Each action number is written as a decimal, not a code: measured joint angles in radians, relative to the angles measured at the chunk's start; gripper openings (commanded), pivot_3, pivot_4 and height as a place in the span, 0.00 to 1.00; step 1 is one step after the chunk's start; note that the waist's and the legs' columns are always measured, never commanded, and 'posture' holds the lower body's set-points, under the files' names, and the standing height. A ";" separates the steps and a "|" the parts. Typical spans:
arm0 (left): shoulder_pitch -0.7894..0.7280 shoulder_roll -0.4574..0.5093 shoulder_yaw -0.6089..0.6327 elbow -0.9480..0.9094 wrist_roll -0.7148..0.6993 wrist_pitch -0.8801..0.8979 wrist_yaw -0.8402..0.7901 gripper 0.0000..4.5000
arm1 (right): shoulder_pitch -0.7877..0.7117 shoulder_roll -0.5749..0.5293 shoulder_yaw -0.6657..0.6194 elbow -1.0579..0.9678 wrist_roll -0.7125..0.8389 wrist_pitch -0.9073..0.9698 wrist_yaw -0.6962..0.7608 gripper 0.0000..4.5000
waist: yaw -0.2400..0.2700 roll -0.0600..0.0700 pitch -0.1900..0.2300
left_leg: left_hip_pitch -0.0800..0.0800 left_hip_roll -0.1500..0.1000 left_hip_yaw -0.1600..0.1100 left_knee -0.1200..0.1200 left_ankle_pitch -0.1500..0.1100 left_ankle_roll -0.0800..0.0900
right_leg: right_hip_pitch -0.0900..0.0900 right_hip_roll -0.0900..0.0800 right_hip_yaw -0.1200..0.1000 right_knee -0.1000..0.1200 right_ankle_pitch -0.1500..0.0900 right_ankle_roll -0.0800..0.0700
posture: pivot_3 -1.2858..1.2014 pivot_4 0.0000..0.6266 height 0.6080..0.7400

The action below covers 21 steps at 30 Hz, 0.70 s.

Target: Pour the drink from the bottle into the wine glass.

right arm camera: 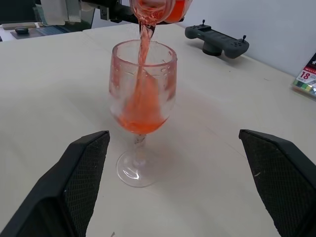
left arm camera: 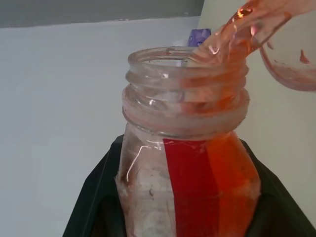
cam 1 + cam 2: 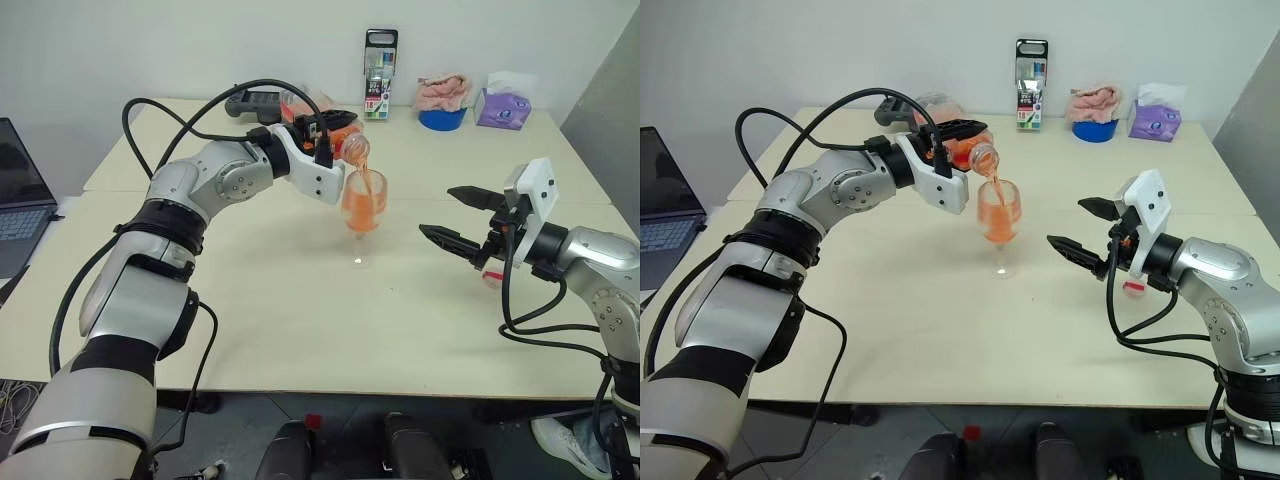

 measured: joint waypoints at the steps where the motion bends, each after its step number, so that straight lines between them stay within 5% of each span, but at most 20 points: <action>1: 0.000 0.000 0.000 0.000 0.000 0.000 0.000 0.42 | 0.000 0.000 0.000 0.000 0.000 -0.002 0.000 1.00 | 0.000 0.000 0.000 | 0.000 0.000 0.000 0.000 0.000 0.000 | 0.000 0.000 0.000 0.001 0.000 0.000 | 0.52 0.24 1.00; 12: 0.001 -0.002 0.003 0.000 -0.035 0.009 -0.035 0.42 | -0.011 0.001 0.019 0.018 -0.002 -0.015 0.009 1.00 | -0.009 0.000 0.000 | 0.000 0.000 0.000 0.000 0.000 0.000 | 0.000 0.000 0.000 0.001 0.000 0.000 | 0.52 0.24 1.00; 21: 0.075 -0.073 0.120 -0.027 -0.389 0.121 -0.343 0.42 | -0.049 0.021 0.021 0.020 0.001 -0.015 0.014 1.00 | -0.020 0.000 0.000 | 0.000 0.001 0.000 0.000 0.000 0.000 | -0.001 0.000 0.000 0.003 0.000 0.000 | 0.52 0.24 1.00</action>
